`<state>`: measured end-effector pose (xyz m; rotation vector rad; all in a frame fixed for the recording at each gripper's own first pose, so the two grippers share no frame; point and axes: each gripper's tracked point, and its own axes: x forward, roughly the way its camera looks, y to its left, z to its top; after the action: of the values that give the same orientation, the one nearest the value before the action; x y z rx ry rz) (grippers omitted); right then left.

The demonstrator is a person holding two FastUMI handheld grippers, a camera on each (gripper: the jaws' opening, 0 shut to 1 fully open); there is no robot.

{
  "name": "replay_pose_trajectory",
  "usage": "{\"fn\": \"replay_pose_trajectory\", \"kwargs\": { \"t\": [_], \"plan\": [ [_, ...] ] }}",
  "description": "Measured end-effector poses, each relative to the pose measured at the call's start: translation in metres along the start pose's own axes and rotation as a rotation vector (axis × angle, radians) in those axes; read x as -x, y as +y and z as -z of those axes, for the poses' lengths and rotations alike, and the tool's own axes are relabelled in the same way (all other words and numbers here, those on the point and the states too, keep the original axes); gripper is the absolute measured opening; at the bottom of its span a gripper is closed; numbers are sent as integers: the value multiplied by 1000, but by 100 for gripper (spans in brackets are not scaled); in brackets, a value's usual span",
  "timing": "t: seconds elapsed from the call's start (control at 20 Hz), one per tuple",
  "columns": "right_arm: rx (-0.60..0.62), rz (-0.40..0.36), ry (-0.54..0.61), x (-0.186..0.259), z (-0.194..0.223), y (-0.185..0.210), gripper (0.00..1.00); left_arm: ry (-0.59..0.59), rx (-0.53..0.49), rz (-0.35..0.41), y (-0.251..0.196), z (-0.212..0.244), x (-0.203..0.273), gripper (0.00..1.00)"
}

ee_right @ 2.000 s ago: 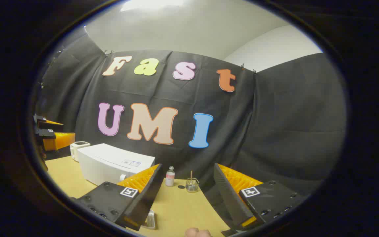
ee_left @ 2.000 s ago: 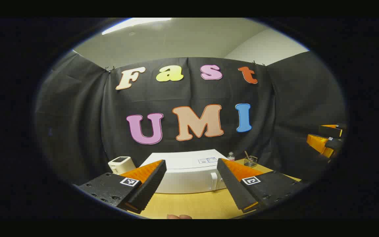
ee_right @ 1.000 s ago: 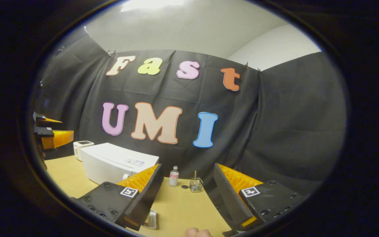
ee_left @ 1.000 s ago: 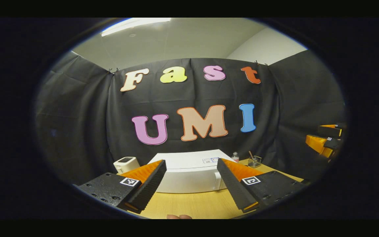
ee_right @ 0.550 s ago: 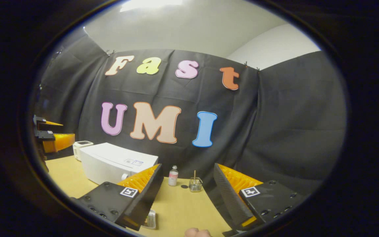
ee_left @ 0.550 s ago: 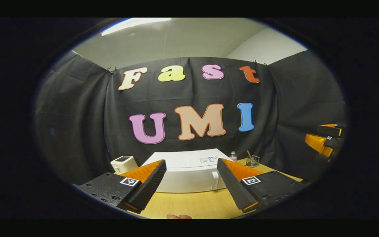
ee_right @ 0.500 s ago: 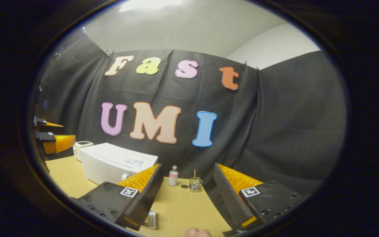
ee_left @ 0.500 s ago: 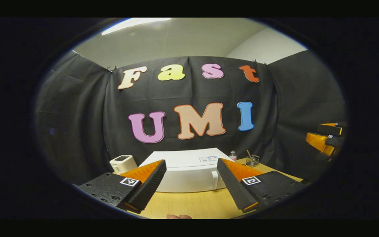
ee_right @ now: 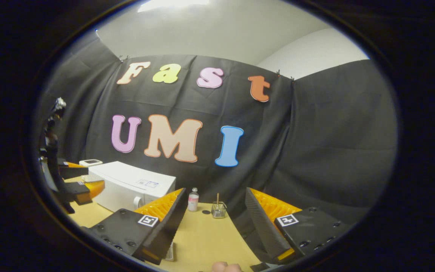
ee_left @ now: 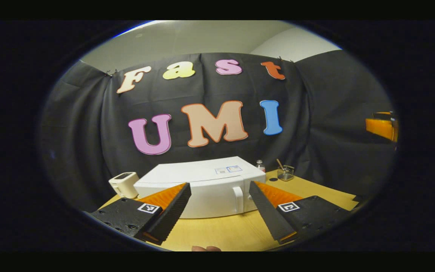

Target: Open the microwave oven with the left hand, put the food in, and close the microwave oven.

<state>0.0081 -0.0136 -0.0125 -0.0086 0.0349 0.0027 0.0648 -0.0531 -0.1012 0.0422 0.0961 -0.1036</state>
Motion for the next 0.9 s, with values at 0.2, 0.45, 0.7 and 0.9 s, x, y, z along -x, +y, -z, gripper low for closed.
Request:
{"fn": "replay_pose_trajectory", "kwargs": {
  "t": [0.2, 0.45, 0.7, 0.9],
  "plan": [
    [17, 8, 30, 6, 8, -6, 98, 44, 10, 87, -29, 39, -44, 98],
    [-6, 36, 69, 13, 18, -18, 97, 144, 4, 84, -41, 94, -83, 98],
    [-8, 31, 78, 10, 16, -23, 97, 257, 20, 74, -49, 143, -114, 99],
    [24, 23, 64, 8, 11, -24, 97, 284, 14, 38, -43, 155, -127, 99]
  ]
}}
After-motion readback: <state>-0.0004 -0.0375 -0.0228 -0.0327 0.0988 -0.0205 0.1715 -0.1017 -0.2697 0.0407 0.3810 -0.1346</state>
